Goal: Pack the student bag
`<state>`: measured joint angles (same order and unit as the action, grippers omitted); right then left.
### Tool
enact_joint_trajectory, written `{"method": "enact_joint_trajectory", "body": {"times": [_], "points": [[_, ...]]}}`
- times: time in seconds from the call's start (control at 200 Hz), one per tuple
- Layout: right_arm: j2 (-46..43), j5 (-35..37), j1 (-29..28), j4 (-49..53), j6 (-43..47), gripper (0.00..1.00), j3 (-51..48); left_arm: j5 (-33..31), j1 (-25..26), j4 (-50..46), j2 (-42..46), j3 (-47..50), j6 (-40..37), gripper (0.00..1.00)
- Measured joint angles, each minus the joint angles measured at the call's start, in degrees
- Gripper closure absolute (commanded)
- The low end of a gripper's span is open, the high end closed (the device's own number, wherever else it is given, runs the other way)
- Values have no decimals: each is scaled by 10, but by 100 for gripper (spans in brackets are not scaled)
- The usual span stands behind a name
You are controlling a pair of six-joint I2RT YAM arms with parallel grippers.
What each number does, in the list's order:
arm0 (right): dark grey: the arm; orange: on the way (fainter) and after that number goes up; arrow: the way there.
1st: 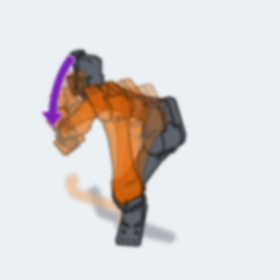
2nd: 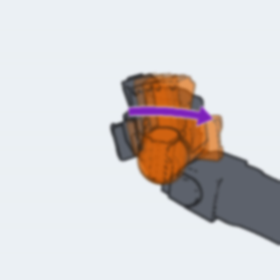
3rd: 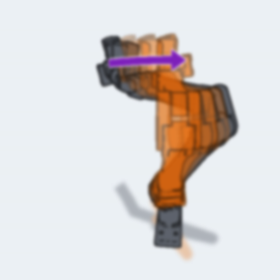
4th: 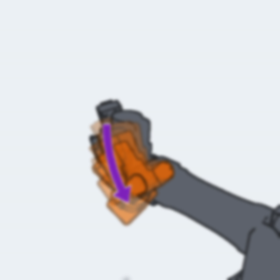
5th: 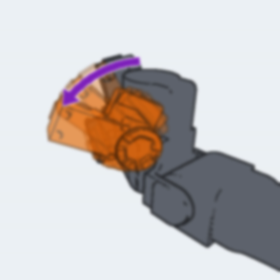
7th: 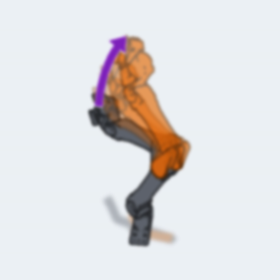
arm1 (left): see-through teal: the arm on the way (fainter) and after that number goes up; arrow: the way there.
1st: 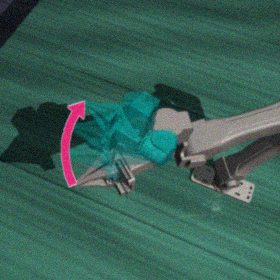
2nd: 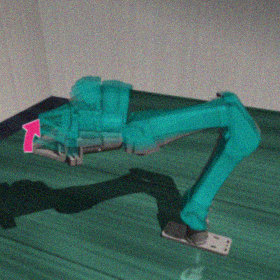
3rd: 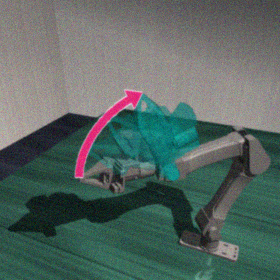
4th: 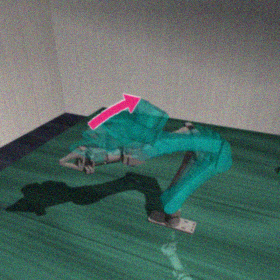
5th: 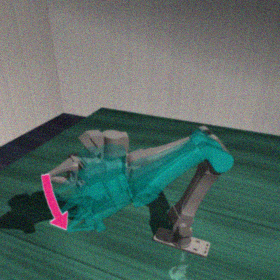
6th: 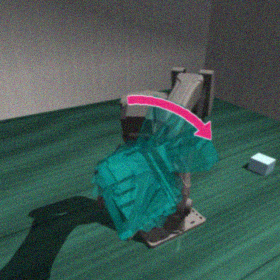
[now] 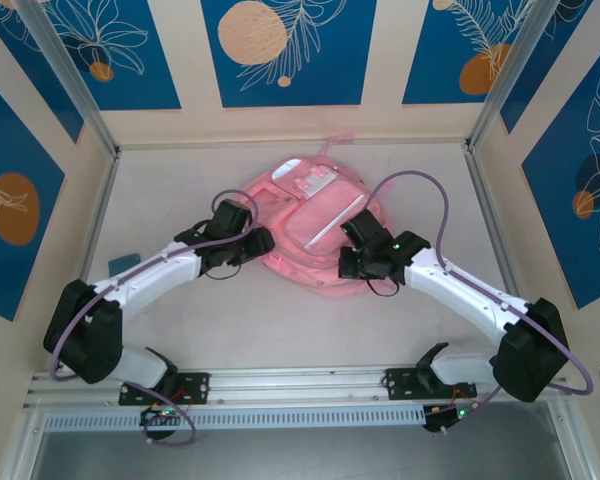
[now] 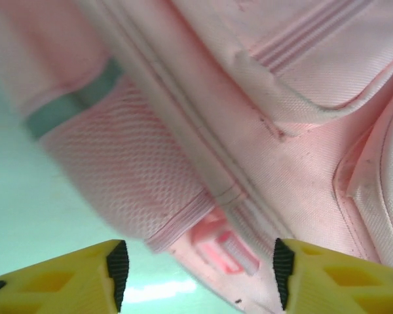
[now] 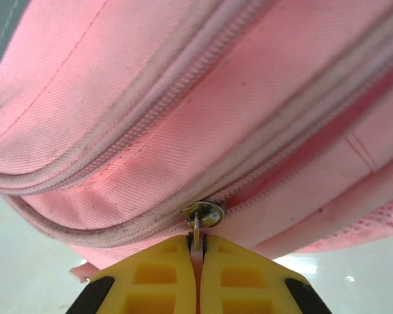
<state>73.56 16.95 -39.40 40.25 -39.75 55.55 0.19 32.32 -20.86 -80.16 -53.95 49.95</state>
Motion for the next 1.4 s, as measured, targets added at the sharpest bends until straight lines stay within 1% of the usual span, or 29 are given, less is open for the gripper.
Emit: {"method": "enact_joint_trajectory", "body": {"times": [0.155,0.285,0.35,0.485,0.535,0.6,0.68,0.755,1.005,1.11,1.225,1.4], "points": [[57,-45,-31,-16,12,100,45,-28,-34,-53,71,6,-15,31],[118,-83,-57,-49,19,100,101,-29,-54,-69,125,25,-8,32],[153,-98,-68,-64,19,100,132,-7,-58,-64,140,35,4,33],[222,-116,-87,-90,18,100,190,64,-59,-18,141,62,47,38],[242,-122,-90,-94,14,100,209,85,-59,-5,136,69,61,44],[261,-128,-92,-97,8,100,227,100,-59,10,129,74,73,49],[271,-135,-92,-99,0,100,237,109,-59,23,118,74,85,54],[272,-141,-92,-99,-7,100,239,116,-59,35,106,74,87,55],[272,-154,-94,-99,-12,100,240,123,-59,61,69,74,87,56],[272,-155,-94,-98,-11,100,240,125,-59,66,60,74,87,58],[272,-155,-96,-95,-11,100,240,125,-59,70,52,74,90,64],[271,-144,-101,-87,-2,100,238,122,-59,81,41,74,95,78]]}}
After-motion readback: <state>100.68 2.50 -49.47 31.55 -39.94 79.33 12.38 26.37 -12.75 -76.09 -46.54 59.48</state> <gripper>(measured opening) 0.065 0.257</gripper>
